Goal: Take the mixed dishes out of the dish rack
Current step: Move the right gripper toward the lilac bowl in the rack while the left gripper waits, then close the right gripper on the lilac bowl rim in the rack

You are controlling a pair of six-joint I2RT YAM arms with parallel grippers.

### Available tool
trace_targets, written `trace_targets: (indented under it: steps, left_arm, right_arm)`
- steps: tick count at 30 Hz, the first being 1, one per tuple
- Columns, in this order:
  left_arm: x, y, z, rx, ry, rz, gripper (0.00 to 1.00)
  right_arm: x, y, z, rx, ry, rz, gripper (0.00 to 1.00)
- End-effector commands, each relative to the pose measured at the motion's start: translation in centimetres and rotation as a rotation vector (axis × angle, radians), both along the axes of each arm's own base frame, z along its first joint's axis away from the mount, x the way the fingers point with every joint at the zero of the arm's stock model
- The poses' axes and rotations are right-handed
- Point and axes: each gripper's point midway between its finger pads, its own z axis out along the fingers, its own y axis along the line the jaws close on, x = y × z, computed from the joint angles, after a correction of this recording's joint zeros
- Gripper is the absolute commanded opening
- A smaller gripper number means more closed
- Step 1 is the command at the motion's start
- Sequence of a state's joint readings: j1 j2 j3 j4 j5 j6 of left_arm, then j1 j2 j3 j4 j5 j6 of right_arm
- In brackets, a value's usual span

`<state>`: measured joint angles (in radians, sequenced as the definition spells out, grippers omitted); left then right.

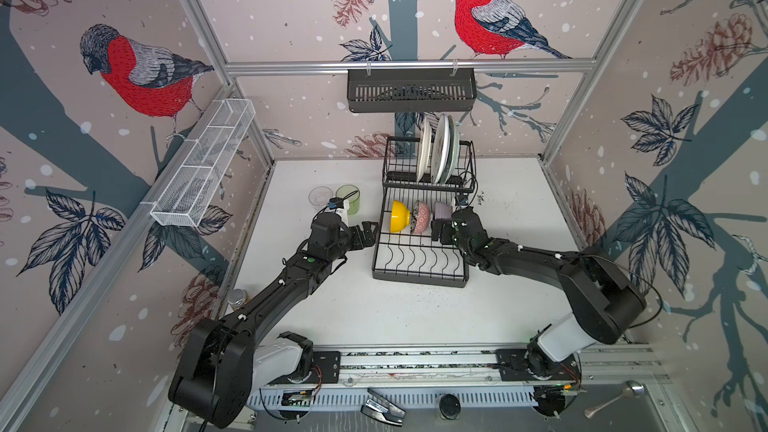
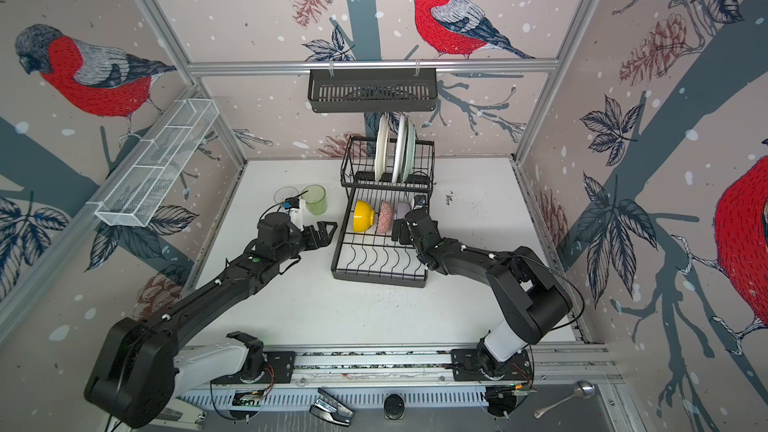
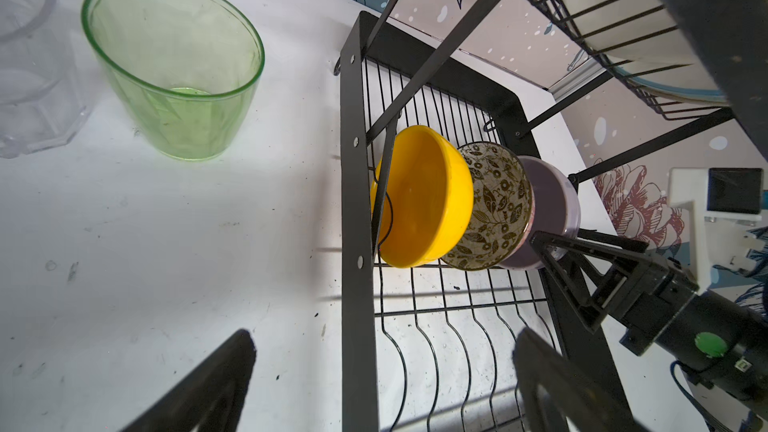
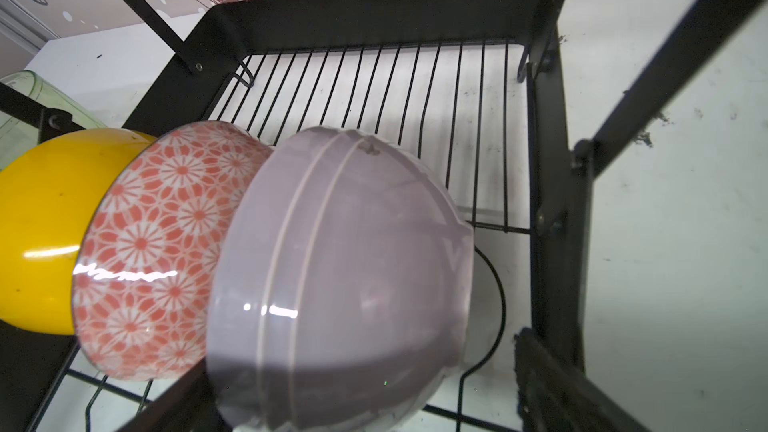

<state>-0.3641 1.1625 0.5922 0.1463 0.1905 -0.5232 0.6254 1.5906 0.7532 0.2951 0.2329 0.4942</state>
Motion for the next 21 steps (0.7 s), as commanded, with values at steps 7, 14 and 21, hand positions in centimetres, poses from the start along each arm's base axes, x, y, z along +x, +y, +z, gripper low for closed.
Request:
trace_targets:
  steps: [7, 14, 21]
  left_arm:
    - [0.4, -0.4, 0.8, -0.011, -0.035, -0.015, 0.97]
    - [0.5, -0.5, 0.6, -0.011, -0.027, -0.018, 0.97]
    - [0.5, -0.8, 0.3, -0.015, -0.012, -0.026, 0.97]
  right_arm:
    - [1.0, 0.7, 0.2, -0.004, -0.013, 0.015, 0.98]
    - [1.6, 1.1, 0.0, -0.013, -0.014, 0.014, 0.97]
    - [1.8, 1.0, 0.3, -0.011, -0.026, 0.009, 0.85]
